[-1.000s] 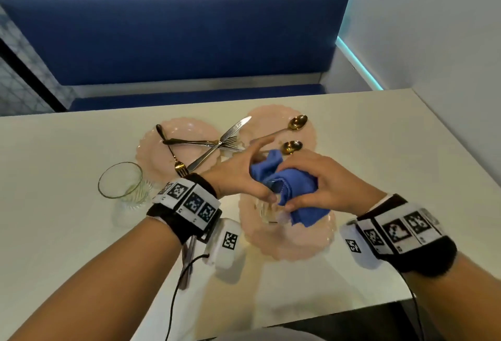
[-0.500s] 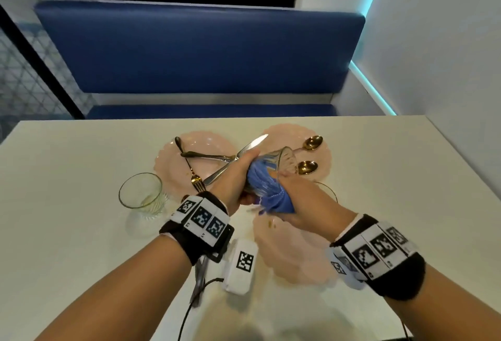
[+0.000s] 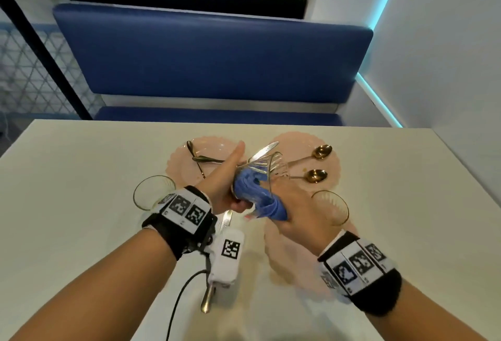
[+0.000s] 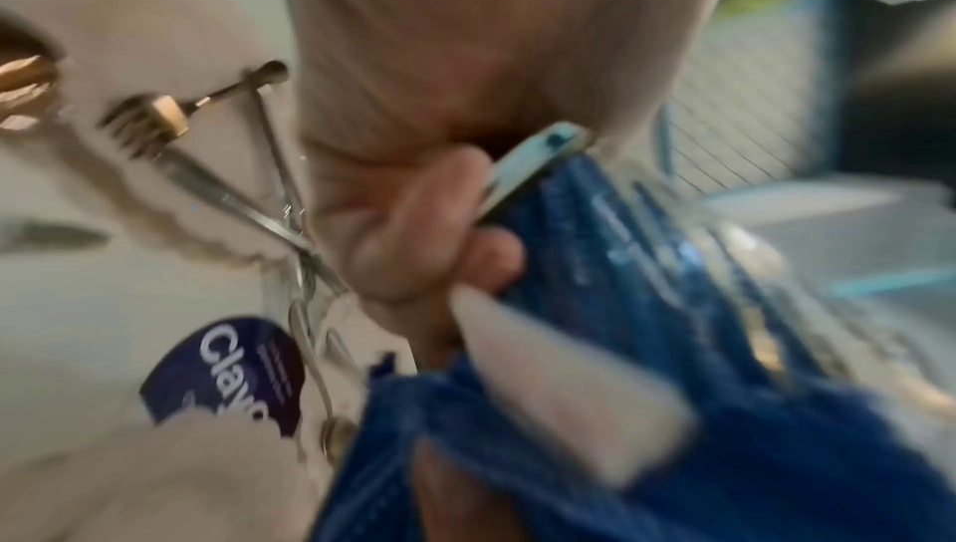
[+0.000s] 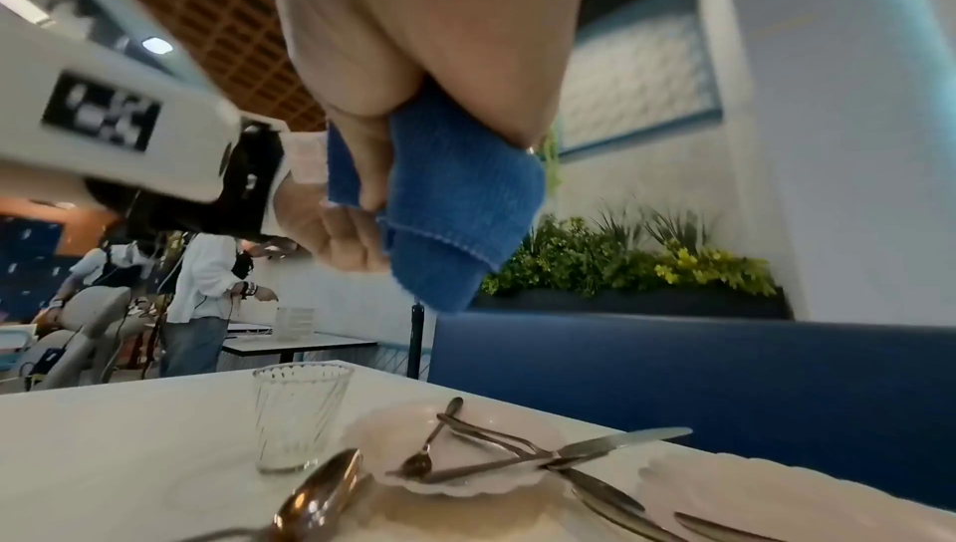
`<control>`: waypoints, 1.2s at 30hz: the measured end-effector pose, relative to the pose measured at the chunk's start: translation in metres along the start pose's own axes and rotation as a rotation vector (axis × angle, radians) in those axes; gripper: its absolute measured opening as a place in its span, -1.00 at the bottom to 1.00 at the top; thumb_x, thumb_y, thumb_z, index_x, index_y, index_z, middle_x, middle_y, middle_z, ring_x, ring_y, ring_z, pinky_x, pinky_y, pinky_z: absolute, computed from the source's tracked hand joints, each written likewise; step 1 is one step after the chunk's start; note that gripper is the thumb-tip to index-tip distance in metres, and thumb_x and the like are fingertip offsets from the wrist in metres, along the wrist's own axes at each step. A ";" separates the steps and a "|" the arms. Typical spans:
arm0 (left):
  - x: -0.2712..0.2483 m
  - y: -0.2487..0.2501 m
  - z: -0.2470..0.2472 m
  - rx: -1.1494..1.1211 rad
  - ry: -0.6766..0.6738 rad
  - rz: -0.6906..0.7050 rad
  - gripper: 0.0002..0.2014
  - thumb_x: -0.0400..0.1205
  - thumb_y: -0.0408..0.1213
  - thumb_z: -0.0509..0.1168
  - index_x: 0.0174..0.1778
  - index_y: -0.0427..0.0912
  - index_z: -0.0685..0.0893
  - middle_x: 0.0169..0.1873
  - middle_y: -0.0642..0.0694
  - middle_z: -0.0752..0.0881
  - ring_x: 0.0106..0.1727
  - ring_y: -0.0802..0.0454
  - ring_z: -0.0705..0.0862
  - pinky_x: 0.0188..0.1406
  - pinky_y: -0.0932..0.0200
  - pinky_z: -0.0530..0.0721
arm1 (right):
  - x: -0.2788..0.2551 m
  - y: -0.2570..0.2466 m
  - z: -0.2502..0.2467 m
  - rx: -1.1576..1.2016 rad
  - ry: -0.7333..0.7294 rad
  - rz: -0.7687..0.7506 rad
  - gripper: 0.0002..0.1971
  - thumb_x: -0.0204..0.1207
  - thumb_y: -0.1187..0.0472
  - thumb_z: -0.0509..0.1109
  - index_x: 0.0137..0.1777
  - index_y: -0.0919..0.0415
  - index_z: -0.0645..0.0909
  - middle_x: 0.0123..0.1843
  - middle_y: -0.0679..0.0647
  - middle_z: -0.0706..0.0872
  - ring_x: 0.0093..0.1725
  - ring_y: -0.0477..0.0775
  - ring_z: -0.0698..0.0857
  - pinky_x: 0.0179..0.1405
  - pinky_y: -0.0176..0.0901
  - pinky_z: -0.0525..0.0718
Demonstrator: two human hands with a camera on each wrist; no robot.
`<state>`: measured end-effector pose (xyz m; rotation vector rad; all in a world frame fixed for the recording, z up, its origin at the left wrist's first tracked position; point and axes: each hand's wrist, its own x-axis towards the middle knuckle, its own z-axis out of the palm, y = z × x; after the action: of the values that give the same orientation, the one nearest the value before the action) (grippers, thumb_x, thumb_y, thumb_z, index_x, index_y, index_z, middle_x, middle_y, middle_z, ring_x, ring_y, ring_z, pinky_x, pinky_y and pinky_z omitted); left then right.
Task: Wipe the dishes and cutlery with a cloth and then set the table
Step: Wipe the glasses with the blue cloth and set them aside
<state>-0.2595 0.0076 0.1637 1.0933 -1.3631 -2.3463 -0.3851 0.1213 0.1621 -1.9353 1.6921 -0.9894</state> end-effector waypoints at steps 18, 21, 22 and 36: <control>-0.008 -0.016 0.001 0.434 0.323 0.737 -0.49 0.56 0.03 0.05 -0.29 -0.44 0.50 -0.39 -0.42 0.51 -0.34 -0.10 0.47 -0.29 -0.04 0.47 | 0.012 -0.025 0.007 0.924 -0.122 0.405 -0.58 0.23 0.47 0.49 0.07 0.13 0.62 -0.12 -0.03 0.77 -0.04 -0.04 0.73 -0.03 -0.20 0.70; -0.012 -0.018 0.001 0.522 0.357 0.873 -0.45 0.56 0.06 -0.01 -0.19 -0.44 0.57 -0.32 -0.39 0.62 -0.31 -0.14 0.56 -0.29 0.04 0.53 | 0.015 -0.027 0.005 1.250 -0.067 0.409 -0.54 0.18 0.49 0.54 0.10 0.24 0.60 -0.15 0.06 0.79 -0.11 -0.01 0.77 -0.13 -0.21 0.74; -0.014 -0.019 0.000 0.534 0.372 0.886 -0.47 0.57 0.06 -0.01 -0.18 -0.42 0.57 -0.32 -0.35 0.63 -0.30 -0.11 0.57 -0.28 0.06 0.54 | 0.016 -0.026 0.005 1.239 -0.024 0.416 -0.58 0.17 0.38 0.52 0.07 0.24 0.60 -0.17 0.05 0.80 -0.13 -0.01 0.77 -0.16 -0.23 0.74; -0.043 -0.009 -0.008 -0.020 -0.032 0.157 -0.62 0.48 0.16 0.29 0.06 -0.01 0.69 0.01 -0.14 0.70 0.01 -0.12 0.65 0.07 -0.02 0.55 | 0.045 -0.041 0.017 0.615 0.402 0.363 -0.80 0.50 0.02 0.39 -0.17 0.15 0.65 -0.24 0.13 0.75 -0.18 0.19 0.73 -0.01 0.09 0.73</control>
<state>-0.2219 0.0295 0.1746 0.9118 -1.3795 -2.2690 -0.3432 0.0835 0.1908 -1.0469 1.5891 -1.5828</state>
